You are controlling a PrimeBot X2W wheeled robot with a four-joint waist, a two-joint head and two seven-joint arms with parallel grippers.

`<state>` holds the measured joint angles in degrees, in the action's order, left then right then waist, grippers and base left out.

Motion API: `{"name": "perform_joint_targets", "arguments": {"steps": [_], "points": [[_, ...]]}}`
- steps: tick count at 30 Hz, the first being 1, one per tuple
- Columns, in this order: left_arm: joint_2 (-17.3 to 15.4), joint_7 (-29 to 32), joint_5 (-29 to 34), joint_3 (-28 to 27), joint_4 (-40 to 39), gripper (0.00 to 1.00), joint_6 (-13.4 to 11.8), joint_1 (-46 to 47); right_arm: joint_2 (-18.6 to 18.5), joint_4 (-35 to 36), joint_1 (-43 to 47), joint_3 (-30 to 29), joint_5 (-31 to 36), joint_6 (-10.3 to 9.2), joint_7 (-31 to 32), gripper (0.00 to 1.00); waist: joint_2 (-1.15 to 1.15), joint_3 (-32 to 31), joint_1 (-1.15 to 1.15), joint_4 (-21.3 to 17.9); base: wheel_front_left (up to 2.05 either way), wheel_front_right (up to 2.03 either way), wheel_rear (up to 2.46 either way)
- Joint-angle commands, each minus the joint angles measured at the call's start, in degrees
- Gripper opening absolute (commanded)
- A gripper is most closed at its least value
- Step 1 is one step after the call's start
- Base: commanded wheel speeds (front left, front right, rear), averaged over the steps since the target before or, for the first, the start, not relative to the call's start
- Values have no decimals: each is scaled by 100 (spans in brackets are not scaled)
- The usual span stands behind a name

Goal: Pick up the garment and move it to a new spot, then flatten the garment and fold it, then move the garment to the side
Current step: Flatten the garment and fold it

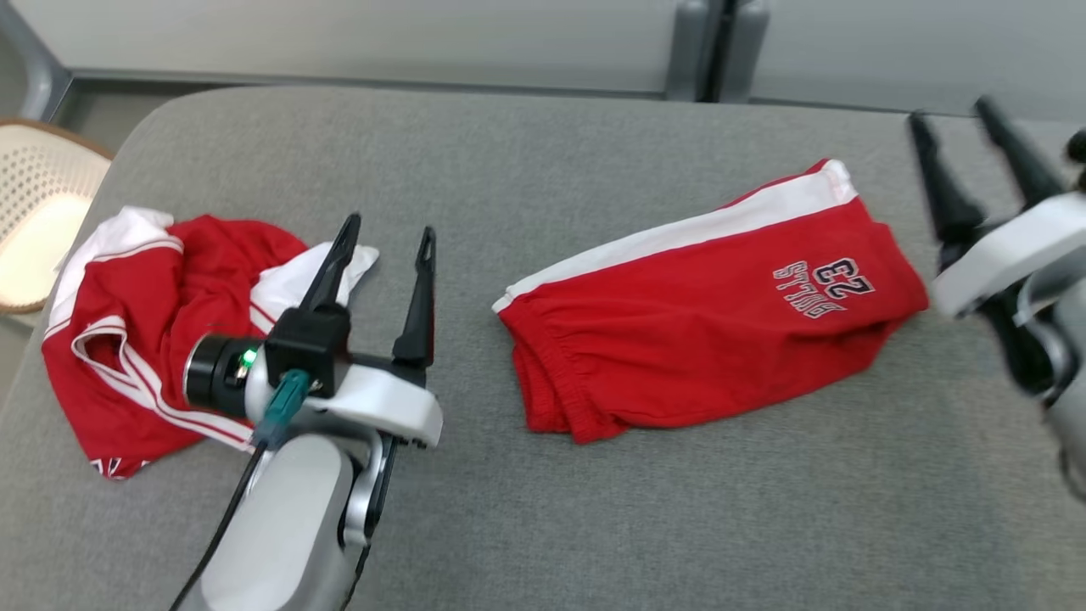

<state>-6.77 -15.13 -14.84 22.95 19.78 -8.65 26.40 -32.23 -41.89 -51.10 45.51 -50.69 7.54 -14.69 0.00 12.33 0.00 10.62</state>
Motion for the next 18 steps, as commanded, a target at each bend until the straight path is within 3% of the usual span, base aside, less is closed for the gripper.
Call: {"name": "perform_joint_targets", "arguments": {"steps": [1,5,6,10,18], "points": [[-6,0,-55,-88,-61,100,-40,-137,103,58,231,-75,6,-10,-47,100,0,-236,0,-234,0,0,0],[55,0,55,-429,-377,100,-139,-562,408,594,886,-991,632,-10,-55,100,0,-435,0,-479,0,0,0],[97,0,120,-527,-553,100,-53,-742,651,901,1338,-1555,1019,-7,-44,100,0,-502,0,-576,0,0,0],[159,-1,344,-656,-800,100,32,-1115,1031,1567,2234,-2472,1876,-6,-46,100,0,-606,0,-683,0,0,0],[304,-1,744,-767,-1085,100,72,-1889,1703,2331,3617,-3388,3034,-6,-47,100,0,-824,0,-835,0,0,0]]}}
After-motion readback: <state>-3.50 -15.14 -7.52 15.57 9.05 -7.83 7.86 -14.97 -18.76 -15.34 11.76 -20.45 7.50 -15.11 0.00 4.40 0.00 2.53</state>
